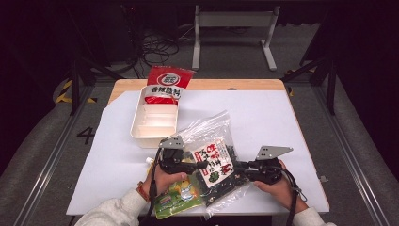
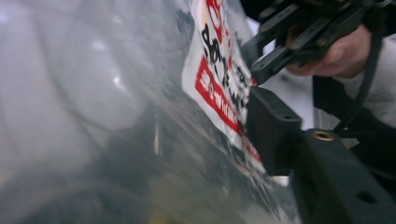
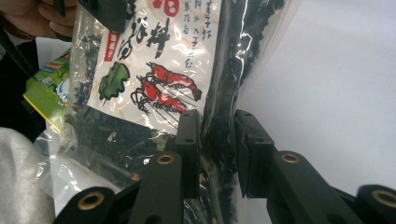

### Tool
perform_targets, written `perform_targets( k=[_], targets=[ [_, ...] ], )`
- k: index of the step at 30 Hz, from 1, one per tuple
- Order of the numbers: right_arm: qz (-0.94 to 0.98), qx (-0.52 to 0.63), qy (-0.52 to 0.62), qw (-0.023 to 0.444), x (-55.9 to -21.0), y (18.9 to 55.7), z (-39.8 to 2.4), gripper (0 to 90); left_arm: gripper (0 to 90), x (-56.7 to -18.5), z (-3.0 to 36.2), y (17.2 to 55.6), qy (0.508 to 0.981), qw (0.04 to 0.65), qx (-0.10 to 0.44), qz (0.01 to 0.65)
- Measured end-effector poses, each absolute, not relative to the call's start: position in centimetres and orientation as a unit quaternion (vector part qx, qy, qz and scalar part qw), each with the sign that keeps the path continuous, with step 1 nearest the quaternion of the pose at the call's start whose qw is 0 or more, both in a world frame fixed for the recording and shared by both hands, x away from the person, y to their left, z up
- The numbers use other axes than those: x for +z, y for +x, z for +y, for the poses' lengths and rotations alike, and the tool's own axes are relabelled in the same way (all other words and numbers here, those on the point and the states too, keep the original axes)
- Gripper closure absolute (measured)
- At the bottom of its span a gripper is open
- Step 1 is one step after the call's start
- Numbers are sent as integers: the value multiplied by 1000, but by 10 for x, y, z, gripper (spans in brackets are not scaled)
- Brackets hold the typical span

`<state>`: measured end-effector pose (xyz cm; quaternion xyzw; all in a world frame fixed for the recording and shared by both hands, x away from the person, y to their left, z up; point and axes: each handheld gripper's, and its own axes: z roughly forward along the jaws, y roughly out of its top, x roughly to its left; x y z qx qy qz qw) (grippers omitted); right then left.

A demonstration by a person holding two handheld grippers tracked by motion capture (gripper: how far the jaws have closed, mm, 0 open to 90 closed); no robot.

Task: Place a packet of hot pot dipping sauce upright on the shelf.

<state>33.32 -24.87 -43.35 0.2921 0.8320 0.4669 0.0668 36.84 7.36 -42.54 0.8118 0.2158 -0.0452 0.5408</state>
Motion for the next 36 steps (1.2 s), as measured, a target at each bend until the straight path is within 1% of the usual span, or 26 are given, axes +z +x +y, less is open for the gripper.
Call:
perform_targets(
  k=[3, 6, 9, 12, 15, 17, 20, 21, 23, 25, 26, 27, 28, 29, 30, 31, 36],
  targets=[
    [827, 473, 295, 76, -430, 333, -251, 740, 643, -419, 70, 368, 807, 552, -34, 205],
    [825, 473, 297, 85, -429, 333, -252, 743, 653, -416, 66, 368, 805, 557, -23, 200],
    [817, 477, 307, 108, -428, 333, -251, 745, 620, -414, 62, 372, 807, 557, 7, 196],
    [809, 483, 314, 121, -428, 334, -249, 746, 598, -413, 61, 374, 808, 557, 18, 191],
    [804, 482, 321, 138, -430, 336, -247, 747, 584, -415, 58, 380, 806, 556, 11, 204],
    [802, 483, 322, 140, -431, 337, -247, 747, 592, -415, 58, 381, 806, 557, 9, 199],
    [795, 490, 329, 139, -431, 337, -248, 741, 664, -411, 57, 380, 806, 562, 17, 184],
    [791, 495, 331, 140, -430, 338, -249, 729, 703, -409, 58, 379, 805, 564, 19, 182],
    [786, 503, 332, 142, -428, 337, -250, 706, 744, -404, 60, 378, 797, 578, 20, 174],
    [782, 507, 332, 144, -427, 337, -250, 697, 760, -403, 61, 378, 795, 582, 20, 169],
    [778, 515, 331, 142, -425, 336, -251, 664, 784, -401, 62, 378, 795, 584, 20, 164],
    [776, 517, 330, 143, -424, 336, -251, 637, 791, -399, 62, 377, 794, 586, 21, 159],
    [776, 517, 330, 143, -424, 336, -251, 637, 791, -397, 62, 377, 794, 588, 23, 156],
    [775, 518, 332, 144, -423, 335, -251, 596, 795, -395, 63, 377, 789, 596, 22, 151],
    [775, 518, 334, 139, -422, 336, -251, 533, 801, -393, 63, 377, 784, 603, 18, 147],
    [776, 517, 334, 137, -421, 336, -251, 497, 807, -391, 63, 376, 782, 605, 22, 145],
    [774, 516, 342, 136, -420, 337, -256, 425, 813, -380, 67, 377, 772, 622, 27, 129]
  ],
)
